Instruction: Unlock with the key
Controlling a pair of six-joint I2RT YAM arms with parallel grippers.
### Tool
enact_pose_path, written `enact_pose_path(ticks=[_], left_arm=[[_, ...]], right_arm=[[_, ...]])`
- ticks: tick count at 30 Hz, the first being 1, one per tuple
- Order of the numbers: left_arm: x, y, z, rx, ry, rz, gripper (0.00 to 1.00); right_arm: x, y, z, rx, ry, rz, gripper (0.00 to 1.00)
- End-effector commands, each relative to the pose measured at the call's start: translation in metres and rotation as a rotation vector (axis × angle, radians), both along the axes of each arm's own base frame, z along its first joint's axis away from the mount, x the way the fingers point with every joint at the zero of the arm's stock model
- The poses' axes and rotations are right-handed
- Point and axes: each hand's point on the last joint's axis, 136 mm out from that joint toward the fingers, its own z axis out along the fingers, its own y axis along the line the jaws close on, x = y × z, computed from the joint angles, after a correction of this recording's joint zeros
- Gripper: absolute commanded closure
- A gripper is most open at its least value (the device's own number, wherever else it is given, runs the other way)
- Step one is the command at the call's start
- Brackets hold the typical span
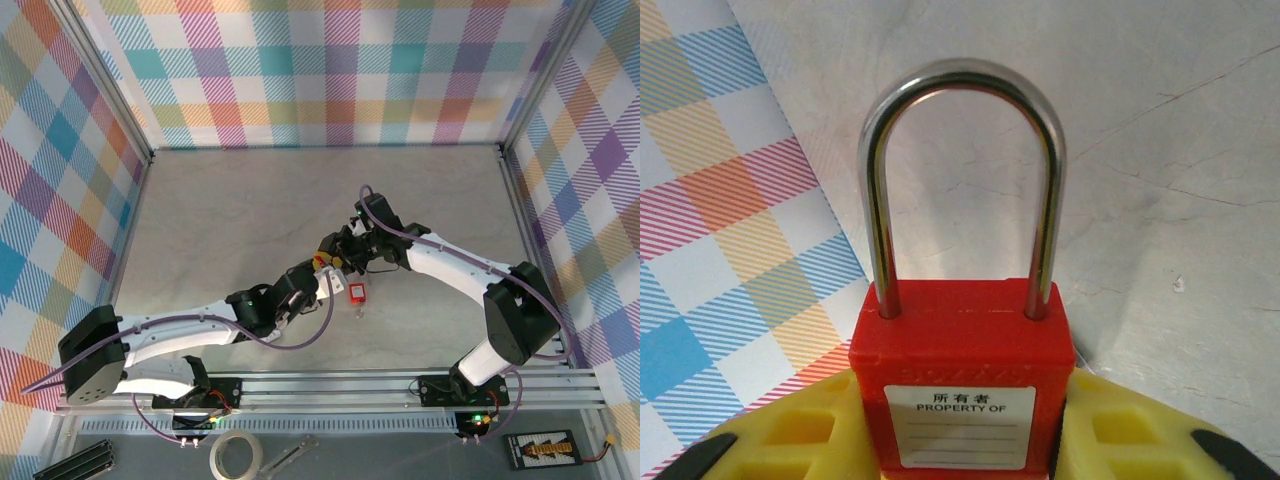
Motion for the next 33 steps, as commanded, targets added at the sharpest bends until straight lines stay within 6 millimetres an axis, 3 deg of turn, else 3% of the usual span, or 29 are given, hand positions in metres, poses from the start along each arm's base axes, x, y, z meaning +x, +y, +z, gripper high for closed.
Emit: enact_pose_path(ticks=[1,5,11,14,18,21,26,33], left_arm=[[-0.004,0.001,0.031,-0.144,-0.005,0.031,0.48],[-0.018,0.018,0.043,-0.287,0.124,0.102,0.37],[-0.039,0.054,0.061,-0.579,0.298,0.228,0.12],[-0.032,0.078,0.078,-0.796,0.372,0.333,0.04],[-0.008,0.093,0.088,-1.058,0.578,0.448,0.04],[0.01,0.079,0.086,-1.075,0.716,0.482,0.08],[0.029,0.027,0.074,-0.975,0.965,0.477,0.2],[0.039,0.004,0.059,-0.961,1.076,0.484,0.31]], right_arm=[[-0.004,0.003,0.017,0.024,-0.056,0.034,1.0],[-0.008,-0.01,0.011,-0.043,-0.073,0.038,1.0],[-0.01,-0.031,0.011,-0.173,-0.156,0.096,1.0],[-0.012,-0.038,0.017,-0.245,-0.242,0.193,1.0],[-0.022,-0.046,0.03,-0.309,-0.388,0.342,1.0],[-0.035,-0.047,0.037,-0.338,-0.476,0.455,1.0],[-0.049,-0.044,0.039,-0.412,-0.562,0.597,1.0],[-0.053,-0.037,0.034,-0.444,-0.574,0.652,1.0]])
